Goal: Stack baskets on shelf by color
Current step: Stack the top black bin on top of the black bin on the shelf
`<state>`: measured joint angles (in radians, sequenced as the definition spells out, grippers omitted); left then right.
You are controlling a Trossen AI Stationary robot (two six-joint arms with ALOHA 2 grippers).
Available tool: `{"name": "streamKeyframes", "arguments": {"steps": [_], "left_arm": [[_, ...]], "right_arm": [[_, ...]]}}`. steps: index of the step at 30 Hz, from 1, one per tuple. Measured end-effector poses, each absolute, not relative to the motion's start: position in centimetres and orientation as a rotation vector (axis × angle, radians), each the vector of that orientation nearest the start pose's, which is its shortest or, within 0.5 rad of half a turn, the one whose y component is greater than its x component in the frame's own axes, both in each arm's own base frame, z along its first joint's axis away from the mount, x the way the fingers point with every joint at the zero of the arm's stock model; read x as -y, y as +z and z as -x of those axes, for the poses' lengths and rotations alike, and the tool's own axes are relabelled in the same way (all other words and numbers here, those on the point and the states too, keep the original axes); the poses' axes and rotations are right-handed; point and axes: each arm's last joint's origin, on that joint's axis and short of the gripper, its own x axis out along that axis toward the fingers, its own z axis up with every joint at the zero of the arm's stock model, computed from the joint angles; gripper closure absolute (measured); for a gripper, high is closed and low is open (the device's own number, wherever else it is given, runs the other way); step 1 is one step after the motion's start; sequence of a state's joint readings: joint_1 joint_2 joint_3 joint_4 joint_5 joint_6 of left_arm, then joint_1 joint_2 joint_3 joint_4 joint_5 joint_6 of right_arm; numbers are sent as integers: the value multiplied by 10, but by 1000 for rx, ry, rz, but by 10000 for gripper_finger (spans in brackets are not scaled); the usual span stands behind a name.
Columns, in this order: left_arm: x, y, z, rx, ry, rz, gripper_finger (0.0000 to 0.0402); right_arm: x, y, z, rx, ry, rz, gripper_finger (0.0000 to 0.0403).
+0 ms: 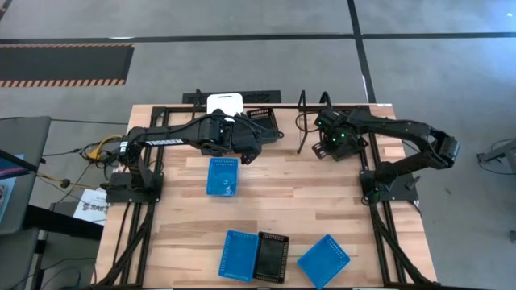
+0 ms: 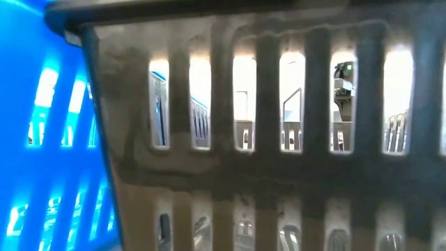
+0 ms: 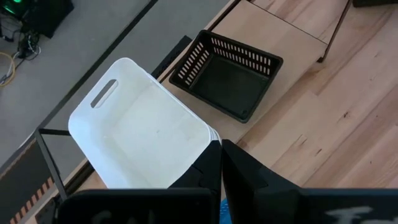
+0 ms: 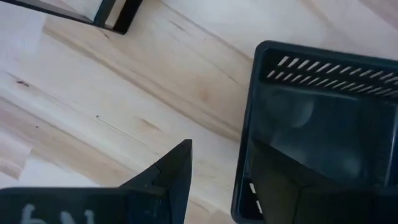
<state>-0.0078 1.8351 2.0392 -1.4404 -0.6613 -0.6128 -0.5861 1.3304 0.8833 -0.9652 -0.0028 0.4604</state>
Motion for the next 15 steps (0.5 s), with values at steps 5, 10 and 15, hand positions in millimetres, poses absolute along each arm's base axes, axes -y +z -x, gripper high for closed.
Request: {"name": "streamKeyframes", "arguments": {"steps": [5,10,15], "left_arm": [[-15,381,-347,-953,891,110,401],[-15,381,-347,-955,888,105,401],[-14,381,-347,-956,884,102,401]], "right_arm": [[121,213,-183,-1247,-807,-798,225],[125,211,-182,-1240,-827,-815,225],[131,198,-185,-1305,-848,-843,225]]}}
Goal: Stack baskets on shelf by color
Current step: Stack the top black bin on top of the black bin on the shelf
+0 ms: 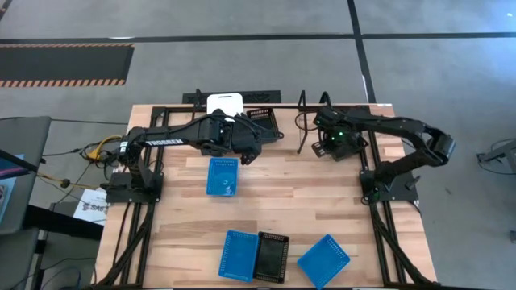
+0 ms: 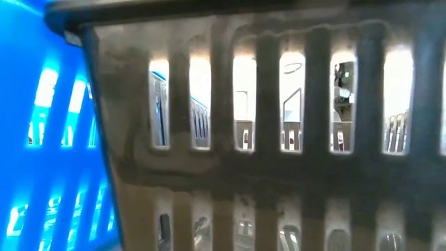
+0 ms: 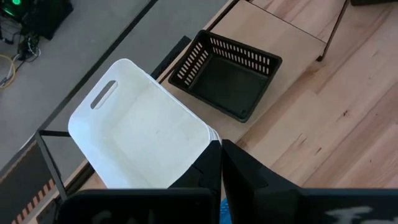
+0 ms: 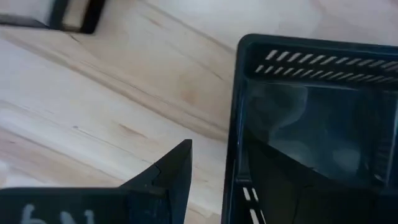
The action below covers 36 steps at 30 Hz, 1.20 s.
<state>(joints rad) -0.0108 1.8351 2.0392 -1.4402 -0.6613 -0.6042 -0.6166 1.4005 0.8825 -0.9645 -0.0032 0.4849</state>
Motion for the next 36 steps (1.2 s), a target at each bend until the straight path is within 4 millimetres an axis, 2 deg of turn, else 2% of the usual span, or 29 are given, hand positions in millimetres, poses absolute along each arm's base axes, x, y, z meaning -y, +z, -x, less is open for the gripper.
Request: {"name": "streamKeyframes", "arguments": {"steps": [8,11,14,19,22,28,32,36], "left_arm": [[-8,381,-347,-957,868,92,401],[-7,381,-347,-957,864,90,401],[-6,381,-347,-956,862,89,401],[-6,381,-347,-953,865,96,401],[-6,381,-347,-952,865,96,401],[-6,381,-347,-949,867,101,401],[-6,381,-347,-948,867,101,401],[-6,381,-347,-946,867,103,401]], "right_arm": [[130,176,-197,-1432,-795,-801,226],[130,169,-199,-1479,-767,-778,241],[130,164,-201,-1510,-751,-765,279],[131,161,-201,-1523,-766,-744,376],[129,165,-202,-1514,-755,-713,389],[110,190,-202,-1410,-713,-661,396],[86,221,-199,-1284,-671,-635,397],[62,265,-193,-1106,-591,-609,398]]}}
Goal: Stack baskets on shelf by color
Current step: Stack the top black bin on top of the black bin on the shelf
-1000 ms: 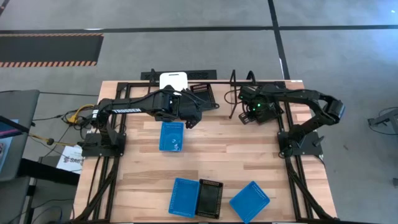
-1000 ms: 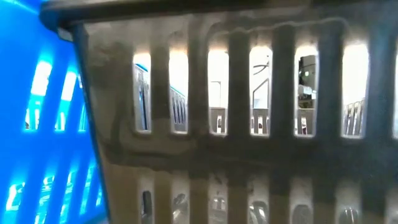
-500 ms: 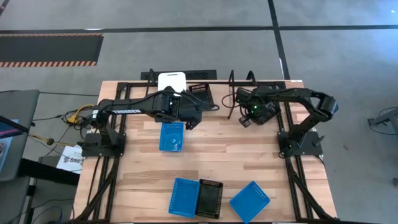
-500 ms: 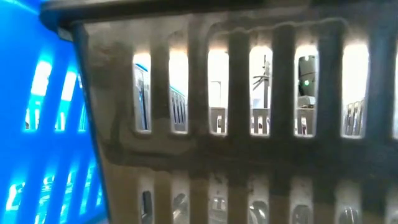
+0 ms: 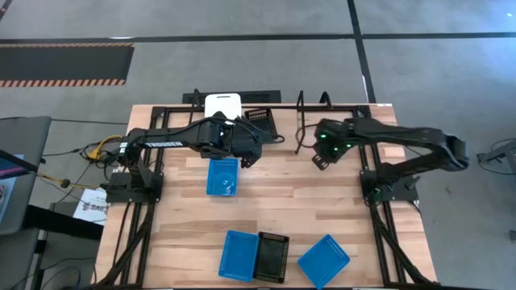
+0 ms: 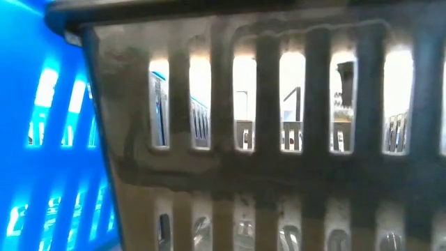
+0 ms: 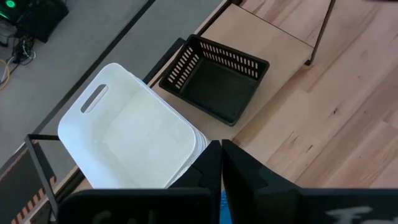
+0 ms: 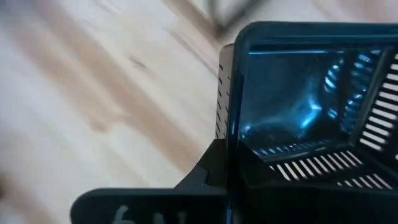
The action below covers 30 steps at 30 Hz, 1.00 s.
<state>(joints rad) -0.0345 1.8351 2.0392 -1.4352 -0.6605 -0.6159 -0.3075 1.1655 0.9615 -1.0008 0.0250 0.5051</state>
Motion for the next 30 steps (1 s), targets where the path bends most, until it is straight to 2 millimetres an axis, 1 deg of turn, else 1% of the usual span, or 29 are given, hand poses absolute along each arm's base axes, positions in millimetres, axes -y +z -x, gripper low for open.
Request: {"name": "streamKeyframes", "arguments": {"steps": [4,8,11,13,15,17,19,22,24,27,30], "left_arm": [[-6,382,-348,-938,866,107,401],[-6,382,-348,-934,865,108,401],[-6,382,-348,-935,864,108,401],[-6,382,-348,-940,860,98,401],[-6,382,-348,-947,854,81,401],[-6,382,-347,-950,871,57,401],[-6,385,-342,-966,892,42,401],[-5,392,-333,-972,943,43,401],[-3,396,-331,-941,952,46,401],[6,407,-323,-910,920,33,401],[17,421,-308,-850,904,14,401]], "right_arm": [[42,316,-180,-900,-482,-579,399],[29,371,-166,-686,-365,-498,399],[26,410,-159,-543,-293,-383,399],[27,433,-156,-478,-265,-298,399],[28,455,-156,-426,-240,-226,399],[31,471,-160,-410,-210,-163,400],[34,482,-168,-414,-161,-106,400],[41,490,-185,-456,-102,-43,400],[50,487,-200,-521,-78,-19,400],[66,478,-223,-619,-72,2,400],[84,468,-241,-684,-53,6,400]]}}
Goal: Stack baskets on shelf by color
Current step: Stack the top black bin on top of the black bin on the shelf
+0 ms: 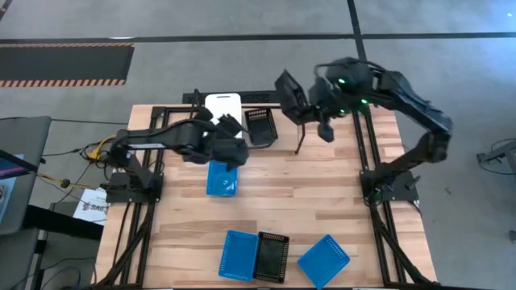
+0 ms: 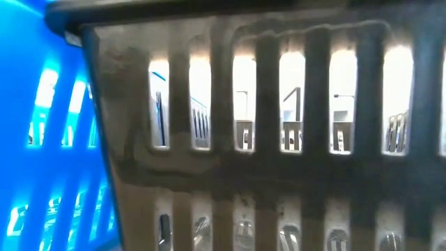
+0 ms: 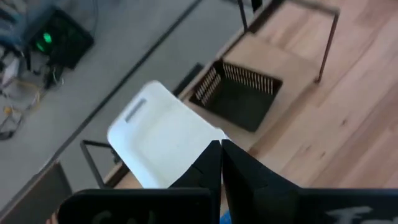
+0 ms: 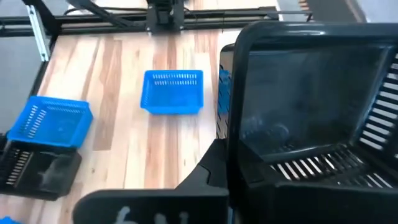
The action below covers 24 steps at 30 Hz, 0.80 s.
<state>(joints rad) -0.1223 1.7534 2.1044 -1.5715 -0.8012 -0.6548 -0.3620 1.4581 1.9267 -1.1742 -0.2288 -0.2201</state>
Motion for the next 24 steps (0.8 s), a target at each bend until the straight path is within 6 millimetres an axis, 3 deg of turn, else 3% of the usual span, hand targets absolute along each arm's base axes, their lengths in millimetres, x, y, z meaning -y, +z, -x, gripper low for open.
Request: {"name": "streamKeyframes", "arguments": {"steps": [8,12,20,24], "left_arm": [[36,458,-261,-640,901,29,401],[37,468,-247,-604,883,46,401],[37,471,-242,-607,869,23,401],[37,471,-242,-607,869,21,401]], "right_arm": [[126,432,-289,-718,79,5,400],[143,401,-314,-815,98,-28,400],[159,329,-361,-1019,181,-38,400],[161,306,-376,-1128,160,50,400]]}}
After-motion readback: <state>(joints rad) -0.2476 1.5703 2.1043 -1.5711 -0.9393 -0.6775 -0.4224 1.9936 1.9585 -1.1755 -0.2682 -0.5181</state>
